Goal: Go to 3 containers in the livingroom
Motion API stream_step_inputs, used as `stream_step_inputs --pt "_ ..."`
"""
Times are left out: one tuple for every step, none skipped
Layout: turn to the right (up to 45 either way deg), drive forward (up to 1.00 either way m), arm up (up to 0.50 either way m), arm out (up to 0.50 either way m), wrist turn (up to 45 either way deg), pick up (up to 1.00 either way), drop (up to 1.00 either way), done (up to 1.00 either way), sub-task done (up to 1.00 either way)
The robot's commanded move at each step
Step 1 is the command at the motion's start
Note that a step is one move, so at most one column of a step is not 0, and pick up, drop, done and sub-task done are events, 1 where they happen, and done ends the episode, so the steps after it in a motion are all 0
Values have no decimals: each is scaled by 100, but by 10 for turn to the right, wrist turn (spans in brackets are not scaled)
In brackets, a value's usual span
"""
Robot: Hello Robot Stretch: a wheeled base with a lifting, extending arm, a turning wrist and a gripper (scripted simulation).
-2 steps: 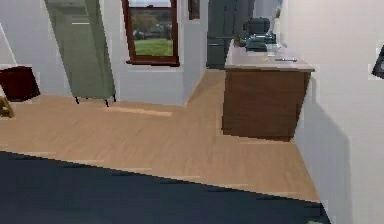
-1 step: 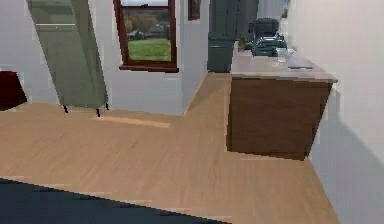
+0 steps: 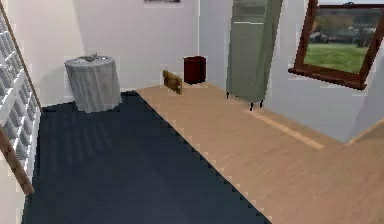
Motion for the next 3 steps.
stream_step_inputs --pt "-270 0 0 0 0 0 0 0 0" --pt "0 100 0 0 0 0 0 0 0" --pt "-30 0 0 0 0 0 0 0 0"
